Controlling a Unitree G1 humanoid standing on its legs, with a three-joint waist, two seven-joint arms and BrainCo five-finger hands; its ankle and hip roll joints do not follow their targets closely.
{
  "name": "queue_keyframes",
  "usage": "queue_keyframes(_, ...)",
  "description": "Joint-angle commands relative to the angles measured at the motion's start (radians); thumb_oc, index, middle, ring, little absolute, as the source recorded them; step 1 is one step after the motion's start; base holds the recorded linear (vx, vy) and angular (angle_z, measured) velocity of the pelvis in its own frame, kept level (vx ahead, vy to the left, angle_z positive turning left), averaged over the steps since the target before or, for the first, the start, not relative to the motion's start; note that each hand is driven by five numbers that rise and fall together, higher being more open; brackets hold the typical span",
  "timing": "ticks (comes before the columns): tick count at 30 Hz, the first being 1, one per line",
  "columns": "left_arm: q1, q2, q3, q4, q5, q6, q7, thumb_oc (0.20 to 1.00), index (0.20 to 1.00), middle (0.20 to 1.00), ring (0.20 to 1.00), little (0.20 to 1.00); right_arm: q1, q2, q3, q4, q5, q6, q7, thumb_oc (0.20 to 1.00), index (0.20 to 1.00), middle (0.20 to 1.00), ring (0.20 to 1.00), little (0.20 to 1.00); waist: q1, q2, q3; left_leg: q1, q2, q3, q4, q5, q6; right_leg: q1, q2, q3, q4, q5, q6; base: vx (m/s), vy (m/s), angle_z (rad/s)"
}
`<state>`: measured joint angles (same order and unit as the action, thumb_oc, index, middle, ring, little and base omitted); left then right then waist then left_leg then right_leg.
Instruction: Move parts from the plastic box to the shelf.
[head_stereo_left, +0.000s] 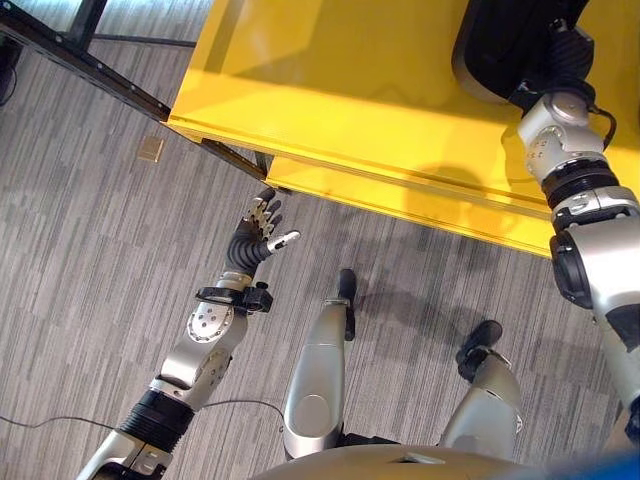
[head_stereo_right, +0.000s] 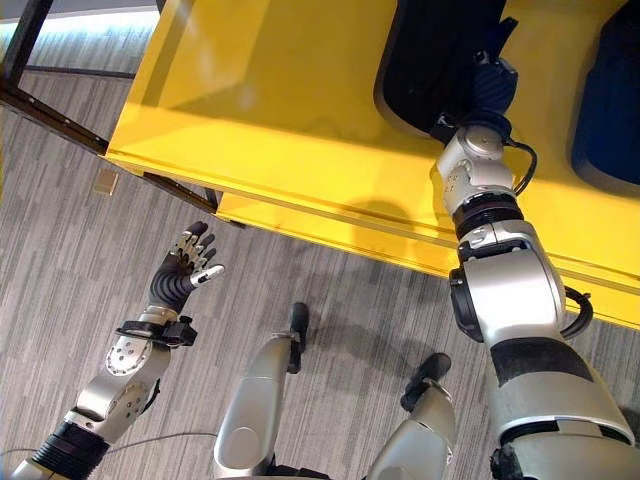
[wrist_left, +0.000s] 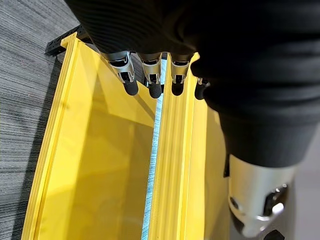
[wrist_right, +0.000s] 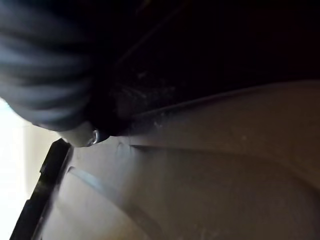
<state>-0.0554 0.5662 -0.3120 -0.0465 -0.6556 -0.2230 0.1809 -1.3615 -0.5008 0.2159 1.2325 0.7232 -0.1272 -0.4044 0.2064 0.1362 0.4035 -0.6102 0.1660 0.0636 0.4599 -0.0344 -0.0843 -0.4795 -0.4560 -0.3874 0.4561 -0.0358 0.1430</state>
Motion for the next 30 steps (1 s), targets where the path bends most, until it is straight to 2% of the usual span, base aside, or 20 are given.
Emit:
queue_keyframes(1, -0.036, 0.04, 0.015, -0.048, 0.01, -0.066, 0.014, 1.0, 1.0, 1.0, 1.0, 1.0, -0.023, -0.014, 0.032, 0.04, 0.021, 0.019, -0.002, 0.2, 0.2, 0.2, 0.2, 0.2, 0.017, 0.001, 0.041, -0.008, 0.055, -0.013, 0.027, -0.056, -0.026, 0.049, -0.004, 0.062, -0.038, 0.027, 0.042, 0.0, 0.0, 0.0)
queue_keyframes(16, -0.052, 0.023, 0.01, -0.046, 0.013, -0.059, 0.026, 1.0, 1.0, 1.0, 1.0, 1.0, 0.029, -0.017, 0.036, 0.067, -0.019, 0.039, -0.015, 0.2, 0.2, 0.2, 0.2, 0.2, -0.013, -0.023, 0.059, 0.031, 0.074, -0.002, 0.027, -0.065, -0.032, 0.061, 0.01, 0.078, -0.038, 0.021, 0.041, 0.0, -0.002, -0.01)
queue_keyframes(30, -0.053, 0.031, 0.015, -0.05, 0.016, -0.058, 0.028, 1.0, 1.0, 1.0, 1.0, 1.0, 0.054, 0.003, -0.006, 0.077, -0.006, 0.036, -0.025, 0.2, 0.2, 0.2, 0.2, 0.2, -0.017, -0.025, 0.059, 0.04, 0.075, -0.004, 0.031, -0.071, -0.033, 0.08, 0.013, 0.073, -0.04, 0.019, 0.043, 0.0, -0.004, -0.02)
